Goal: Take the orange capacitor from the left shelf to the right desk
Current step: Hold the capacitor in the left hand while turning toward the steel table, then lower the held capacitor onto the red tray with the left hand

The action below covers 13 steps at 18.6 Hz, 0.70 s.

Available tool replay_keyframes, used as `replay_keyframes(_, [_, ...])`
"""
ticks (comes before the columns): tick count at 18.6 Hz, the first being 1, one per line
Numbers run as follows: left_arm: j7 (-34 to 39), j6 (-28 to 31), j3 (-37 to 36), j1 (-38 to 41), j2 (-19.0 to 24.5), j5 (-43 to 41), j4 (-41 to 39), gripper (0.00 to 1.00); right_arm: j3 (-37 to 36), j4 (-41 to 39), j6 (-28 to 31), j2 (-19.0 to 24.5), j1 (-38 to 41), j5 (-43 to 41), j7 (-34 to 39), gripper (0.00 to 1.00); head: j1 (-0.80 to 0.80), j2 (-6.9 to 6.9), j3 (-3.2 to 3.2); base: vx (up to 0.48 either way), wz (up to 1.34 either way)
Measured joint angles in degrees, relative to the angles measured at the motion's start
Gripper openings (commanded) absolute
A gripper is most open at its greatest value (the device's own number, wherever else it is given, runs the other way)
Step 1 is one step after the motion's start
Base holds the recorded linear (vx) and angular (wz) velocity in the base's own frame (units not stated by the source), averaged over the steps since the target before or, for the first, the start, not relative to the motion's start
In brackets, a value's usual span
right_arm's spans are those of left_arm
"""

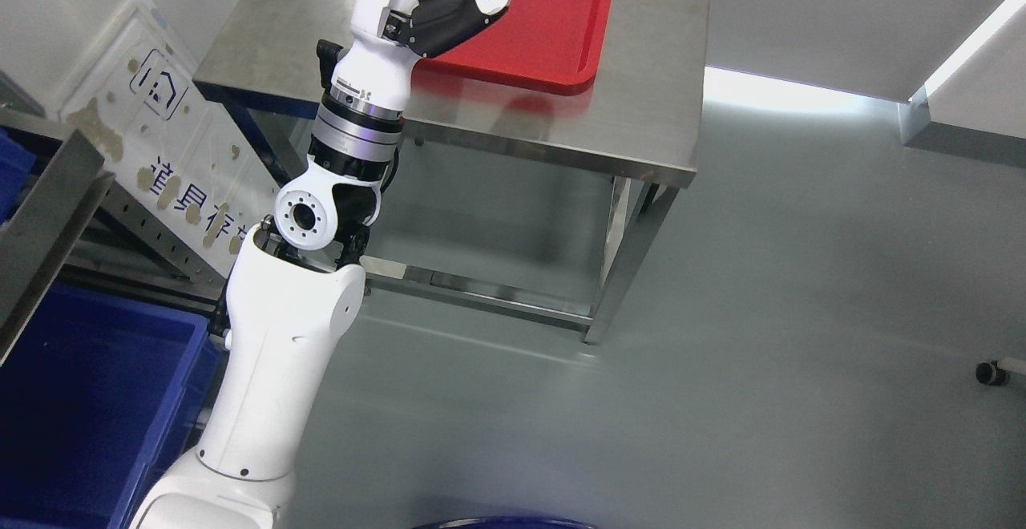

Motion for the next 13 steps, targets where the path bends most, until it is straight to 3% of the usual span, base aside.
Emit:
replay_keyframes(7, [0.77, 8.63, -1.56, -1.18, 0.00, -0.07, 0.67, 0.04, 0.00, 0.00, -0.12, 0.00, -0.01, 0.00, 0.01, 1.00, 0.00, 0.01, 0.00, 0.345, -0.01])
replay_keyframes(13, [0.80, 11.53, -2.22, 1.34, 0.00, -0.35, 2.07, 0.04, 0.00, 0.00, -0.15, 0.00, 0.00, 0.00, 0.01, 1.00, 0.00, 0.01, 0.00, 0.129, -0.01])
